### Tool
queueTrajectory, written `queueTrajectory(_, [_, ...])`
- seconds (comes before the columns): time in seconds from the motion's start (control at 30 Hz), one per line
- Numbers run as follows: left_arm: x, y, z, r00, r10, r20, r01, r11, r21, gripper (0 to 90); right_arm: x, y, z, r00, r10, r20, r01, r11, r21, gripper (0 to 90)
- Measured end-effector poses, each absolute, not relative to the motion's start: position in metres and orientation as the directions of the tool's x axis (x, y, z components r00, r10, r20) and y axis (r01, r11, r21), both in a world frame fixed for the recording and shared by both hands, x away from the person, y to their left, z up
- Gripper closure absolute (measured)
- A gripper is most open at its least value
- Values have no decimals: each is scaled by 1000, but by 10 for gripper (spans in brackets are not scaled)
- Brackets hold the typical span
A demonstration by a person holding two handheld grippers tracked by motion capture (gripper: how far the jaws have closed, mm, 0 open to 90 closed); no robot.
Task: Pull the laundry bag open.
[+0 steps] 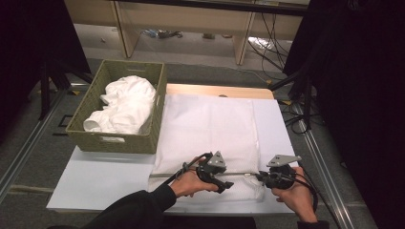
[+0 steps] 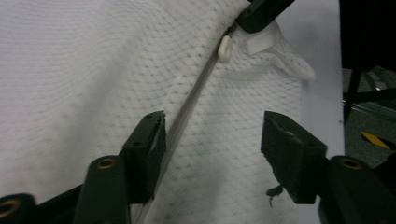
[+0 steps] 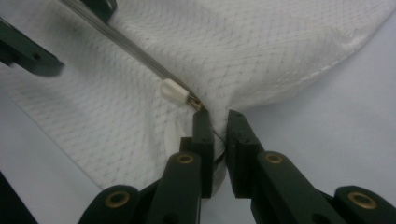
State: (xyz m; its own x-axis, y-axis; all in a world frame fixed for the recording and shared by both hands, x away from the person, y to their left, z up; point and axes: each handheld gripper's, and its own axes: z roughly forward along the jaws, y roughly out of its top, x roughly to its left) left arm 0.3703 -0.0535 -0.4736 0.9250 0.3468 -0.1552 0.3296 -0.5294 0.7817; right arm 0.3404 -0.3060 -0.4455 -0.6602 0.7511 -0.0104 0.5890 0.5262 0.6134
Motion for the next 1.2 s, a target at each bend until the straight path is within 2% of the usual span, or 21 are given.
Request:
queueTrajectory(0.1, [372,-61,-473,918,355,-180,353,-519,778,454,339,-304,-439,-676,734,-64,532,546,647,842])
queueTrajectory(0.17, [373,-64,-472,917,353,-183,353,-510,784,468,336,-302,-433,-673,737,-61,544,549,634,842])
queueTrajectory(0.3, [373,-68,-471,911,353,-215,375,-486,790,522,335,-296,-426,-699,705,-118,493,595,635,843])
queueTrajectory(0.43, [374,-72,-470,913,352,-206,368,-492,789,591,333,-290,-422,-722,678,-138,455,616,643,844])
queueTrajectory(0.67, [375,-77,-471,921,330,-209,356,-488,797,632,328,-277,-420,-746,653,-135,439,633,638,845])
queueTrajectory(0.77, [375,-78,-472,920,333,-208,358,-495,791,647,329,-273,-420,-766,623,-158,392,648,654,845])
queueTrajectory(0.9, [378,-82,-474,918,340,-206,359,-489,795,671,327,-270,-420,-774,619,-131,416,654,633,845])
queueTrajectory(1.07, [380,-85,-476,939,298,-171,305,-493,815,743,328,-268,-422,-781,611,-131,405,654,639,845])
queueTrajectory(1.2, [380,-86,-476,931,323,-169,315,-478,820,816,329,-269,-422,-787,604,-124,407,660,631,843])
